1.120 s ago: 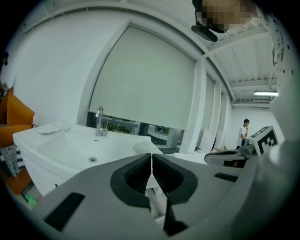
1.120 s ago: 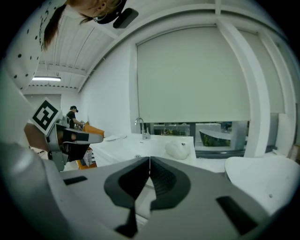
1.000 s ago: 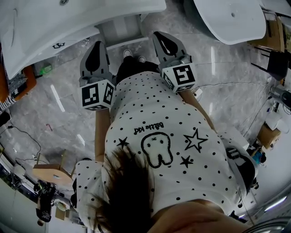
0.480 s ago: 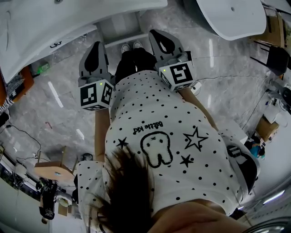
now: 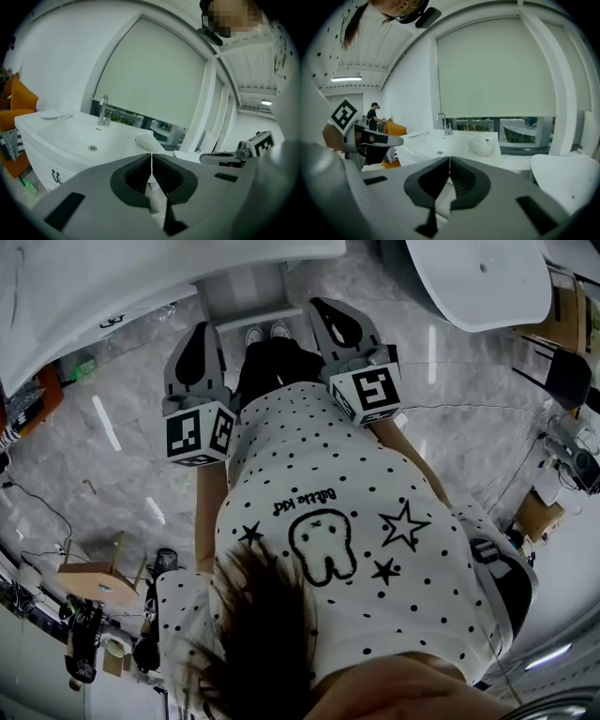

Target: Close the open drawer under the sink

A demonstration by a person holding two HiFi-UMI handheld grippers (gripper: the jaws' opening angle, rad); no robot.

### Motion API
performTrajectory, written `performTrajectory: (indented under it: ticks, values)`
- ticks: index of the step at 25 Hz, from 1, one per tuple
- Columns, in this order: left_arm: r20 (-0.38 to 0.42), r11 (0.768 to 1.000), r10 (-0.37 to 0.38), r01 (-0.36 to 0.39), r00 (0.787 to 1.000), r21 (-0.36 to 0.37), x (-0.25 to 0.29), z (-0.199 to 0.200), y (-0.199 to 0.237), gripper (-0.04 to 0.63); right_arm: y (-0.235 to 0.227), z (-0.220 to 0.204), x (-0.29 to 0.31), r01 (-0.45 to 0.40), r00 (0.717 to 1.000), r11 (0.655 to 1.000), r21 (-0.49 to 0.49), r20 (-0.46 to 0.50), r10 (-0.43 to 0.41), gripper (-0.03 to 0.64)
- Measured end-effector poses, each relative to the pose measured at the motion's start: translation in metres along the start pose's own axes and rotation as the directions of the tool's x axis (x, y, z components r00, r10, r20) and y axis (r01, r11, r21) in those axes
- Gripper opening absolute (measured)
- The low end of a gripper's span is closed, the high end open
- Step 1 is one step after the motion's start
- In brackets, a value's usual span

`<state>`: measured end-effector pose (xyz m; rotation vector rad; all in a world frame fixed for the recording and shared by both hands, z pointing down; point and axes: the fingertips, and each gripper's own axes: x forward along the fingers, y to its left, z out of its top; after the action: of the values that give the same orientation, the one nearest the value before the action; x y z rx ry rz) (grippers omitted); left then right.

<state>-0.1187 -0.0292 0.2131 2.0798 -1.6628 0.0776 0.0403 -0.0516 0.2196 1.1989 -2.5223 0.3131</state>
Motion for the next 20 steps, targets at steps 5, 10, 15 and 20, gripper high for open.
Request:
performTrajectory:
  ticks: [5, 10, 15, 20]
  values:
    - [0.001, 1.0, 0.011, -0.011, 1.0, 0.011, 0.004, -0.002, 0.003, 0.012, -0.01, -0.003, 0.003, 0.008, 1.0, 1.0, 0.004, 0.007, -0.008, 0.015]
    - [0.013, 1.0, 0.018, -0.018, 1.0, 0.008, 0.001, -0.004, -0.001, 0.012, -0.012, -0.004, -0.001, 0.008, 1.0, 1.0, 0.01, 0.015, -0.008, 0.015]
    - [0.002, 0.999, -0.011, 0.011, 1.0, 0.049, -0.003, -0.011, -0.005, 0.012, -0.008, -0.002, 0.0, 0.009, 1.0, 1.0, 0.001, 0.025, -0.009, 0.015]
    - [-0.079, 0.995, 0.01, -0.002, 0.997, 0.101, 0.0, -0.035, 0.015, 0.012, -0.005, 0.001, 0.001, 0.016, 1.0, 1.0, -0.002, 0.017, -0.016, 0.015]
